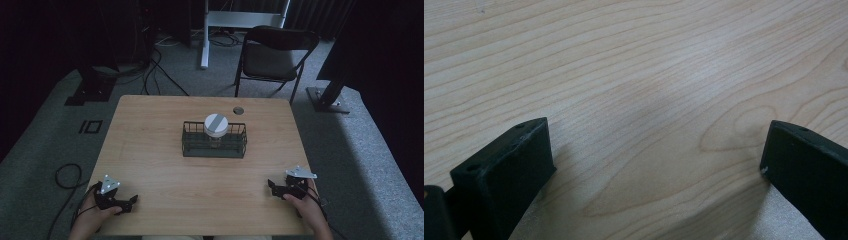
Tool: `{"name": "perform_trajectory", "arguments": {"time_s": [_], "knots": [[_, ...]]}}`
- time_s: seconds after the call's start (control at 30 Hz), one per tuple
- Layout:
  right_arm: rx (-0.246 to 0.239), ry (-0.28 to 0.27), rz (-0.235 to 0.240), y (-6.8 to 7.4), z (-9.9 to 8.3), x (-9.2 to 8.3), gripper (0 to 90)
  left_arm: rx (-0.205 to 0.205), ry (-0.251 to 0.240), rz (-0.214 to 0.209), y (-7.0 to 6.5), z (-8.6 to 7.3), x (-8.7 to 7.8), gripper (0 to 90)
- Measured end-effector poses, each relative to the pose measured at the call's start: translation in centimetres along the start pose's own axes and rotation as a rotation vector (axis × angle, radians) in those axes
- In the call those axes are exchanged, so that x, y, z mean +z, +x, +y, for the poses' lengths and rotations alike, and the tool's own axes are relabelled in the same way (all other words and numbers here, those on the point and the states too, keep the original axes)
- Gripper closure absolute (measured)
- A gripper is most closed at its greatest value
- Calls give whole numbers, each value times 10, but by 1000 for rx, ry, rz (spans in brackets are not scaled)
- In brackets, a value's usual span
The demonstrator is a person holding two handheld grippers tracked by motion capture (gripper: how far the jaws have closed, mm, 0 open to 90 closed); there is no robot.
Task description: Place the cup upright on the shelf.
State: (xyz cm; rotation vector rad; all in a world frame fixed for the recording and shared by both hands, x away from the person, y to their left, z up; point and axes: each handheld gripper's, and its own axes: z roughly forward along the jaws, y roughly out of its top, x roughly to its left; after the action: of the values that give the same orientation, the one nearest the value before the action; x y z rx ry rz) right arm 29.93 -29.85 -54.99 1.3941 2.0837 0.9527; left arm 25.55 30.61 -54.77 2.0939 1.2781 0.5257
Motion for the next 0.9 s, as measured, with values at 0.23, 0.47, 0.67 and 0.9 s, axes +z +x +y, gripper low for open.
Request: {"name": "perform_trajectory", "arguments": {"time_s": [0.23,0.47,0.67,0.9], "knots": [[-19,40,13,1,0,2,107,-1,0,0,0,0,0,8],[-20,43,30,1,0,2,107,0,0,0,0,0,0,7],[-21,44,31,0,0,2,104,0,0,0,0,0,0,7],[-21,44,31,0,0,2,104,0,0,0,0,0,0,7]]}}
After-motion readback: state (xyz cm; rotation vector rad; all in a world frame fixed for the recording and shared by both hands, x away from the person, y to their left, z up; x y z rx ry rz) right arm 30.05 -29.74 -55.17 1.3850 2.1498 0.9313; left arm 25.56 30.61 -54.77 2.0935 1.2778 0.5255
